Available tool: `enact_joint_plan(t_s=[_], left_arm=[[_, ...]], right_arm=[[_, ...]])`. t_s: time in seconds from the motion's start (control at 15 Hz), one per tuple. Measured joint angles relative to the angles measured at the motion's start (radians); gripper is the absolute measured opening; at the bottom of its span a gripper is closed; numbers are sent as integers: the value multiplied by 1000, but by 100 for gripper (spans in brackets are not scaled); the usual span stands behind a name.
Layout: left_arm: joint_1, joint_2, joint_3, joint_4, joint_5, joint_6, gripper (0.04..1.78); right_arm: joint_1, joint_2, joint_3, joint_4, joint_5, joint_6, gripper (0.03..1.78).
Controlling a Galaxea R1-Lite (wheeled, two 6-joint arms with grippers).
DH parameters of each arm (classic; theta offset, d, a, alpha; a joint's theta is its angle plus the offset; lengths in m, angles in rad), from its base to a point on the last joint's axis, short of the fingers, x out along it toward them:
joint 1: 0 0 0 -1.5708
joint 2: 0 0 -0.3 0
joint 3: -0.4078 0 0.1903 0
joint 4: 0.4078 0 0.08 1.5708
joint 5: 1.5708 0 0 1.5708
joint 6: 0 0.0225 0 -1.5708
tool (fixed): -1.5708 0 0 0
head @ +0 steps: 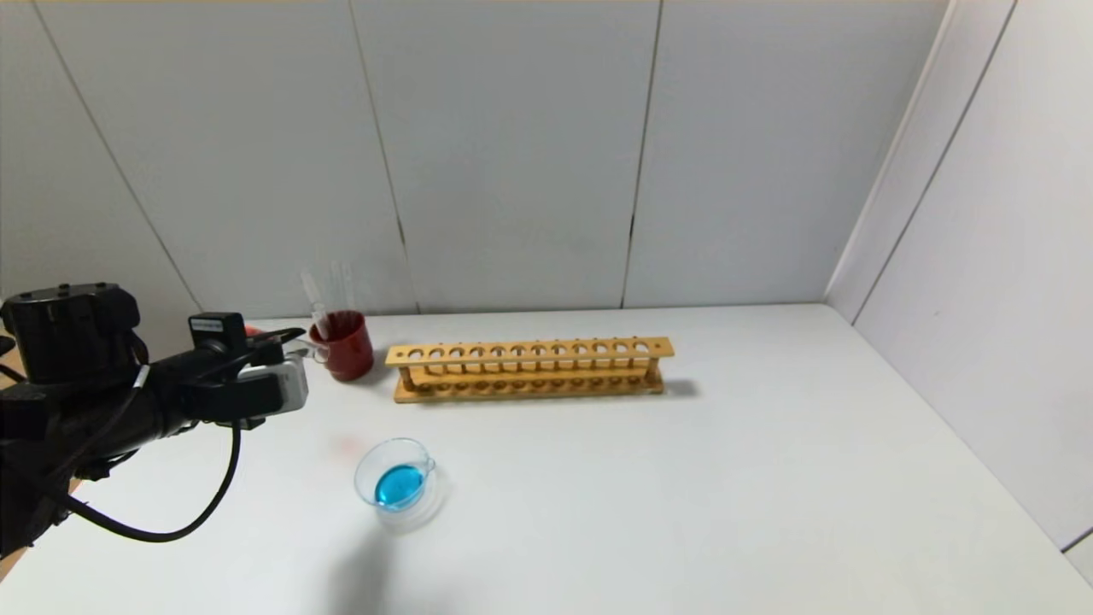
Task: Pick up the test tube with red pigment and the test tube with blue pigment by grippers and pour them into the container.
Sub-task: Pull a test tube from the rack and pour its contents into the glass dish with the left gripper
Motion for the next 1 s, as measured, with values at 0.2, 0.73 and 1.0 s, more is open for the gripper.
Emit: enact_joint_plan(t_s=[0.2,0.73,1.0], left_arm=[[-3,7,2,0,-7,2,30],[-7,30,-1,-57,-103,70,30],[-6,62,-3,-119,-106,112,30]], right_arm=[[0,0,0,0,1,0,175],[0,0,0,0,0,0,175],[0,0,0,0,1,0,175]])
